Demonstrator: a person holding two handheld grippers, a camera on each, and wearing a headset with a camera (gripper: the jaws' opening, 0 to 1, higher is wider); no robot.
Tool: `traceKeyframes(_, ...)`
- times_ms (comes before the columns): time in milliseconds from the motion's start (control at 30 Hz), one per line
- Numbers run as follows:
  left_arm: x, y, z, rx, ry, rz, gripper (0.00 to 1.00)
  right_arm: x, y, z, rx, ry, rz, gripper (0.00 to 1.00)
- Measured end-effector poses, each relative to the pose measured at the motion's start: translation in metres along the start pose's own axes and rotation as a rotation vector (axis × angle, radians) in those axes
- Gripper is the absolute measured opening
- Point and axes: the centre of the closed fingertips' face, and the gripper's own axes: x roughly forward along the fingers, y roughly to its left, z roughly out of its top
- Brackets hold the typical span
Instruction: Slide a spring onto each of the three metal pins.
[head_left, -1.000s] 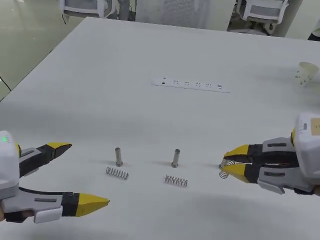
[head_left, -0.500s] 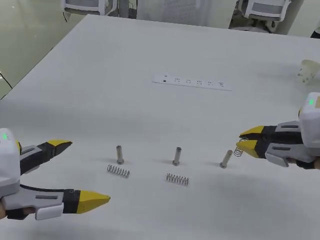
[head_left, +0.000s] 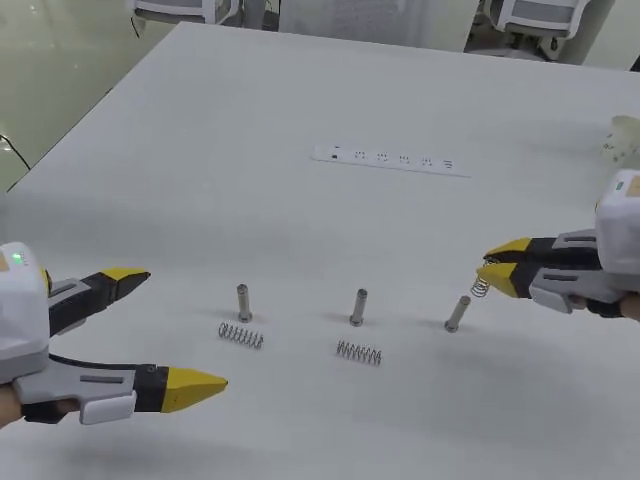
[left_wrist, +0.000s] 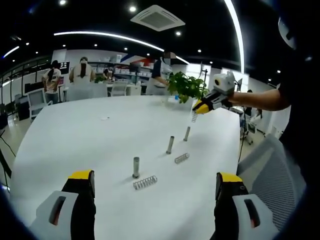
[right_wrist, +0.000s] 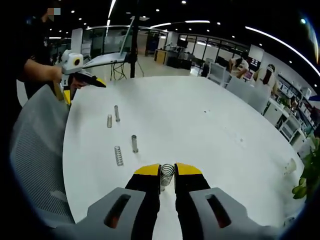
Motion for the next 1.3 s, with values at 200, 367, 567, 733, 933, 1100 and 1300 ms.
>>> traceKeyframes(200,-0.002,0.001,-0.005,-0.003,0.011,0.002,0.98,0.004,-0.003,-0.001,0.017,0.002,-0.006,0.08)
traceKeyframes(367,-0.003,0.000,-0.006,-0.003,0.018,0.005,0.98,0.009,-0.004,-0.006,0.027,0.012,-0.006,0.08)
traceKeyframes(567,-0.002,0.001,-0.006,-0.003,0.017,0.006,0.98,0.011,-0.004,-0.007,0.046,0.012,-0.008,0.08)
traceKeyframes(733,-0.003,0.001,-0.007,-0.005,0.019,0.007,0.98,0.013,-0.004,-0.008,0.058,0.014,-0.006,0.08)
traceKeyframes(933,-0.004,0.002,-0.008,-0.007,0.021,0.010,0.98,0.017,-0.003,-0.010,0.077,0.013,-0.004,0.08)
traceKeyframes(1100,-0.006,0.002,-0.008,-0.012,0.020,0.012,0.98,0.018,-0.003,-0.011,0.090,0.011,-0.006,0.08)
traceKeyframes(1300,-0.007,0.003,-0.008,-0.011,0.019,0.014,0.98,0.021,-0.003,-0.015,0.090,0.022,-0.006,0.08)
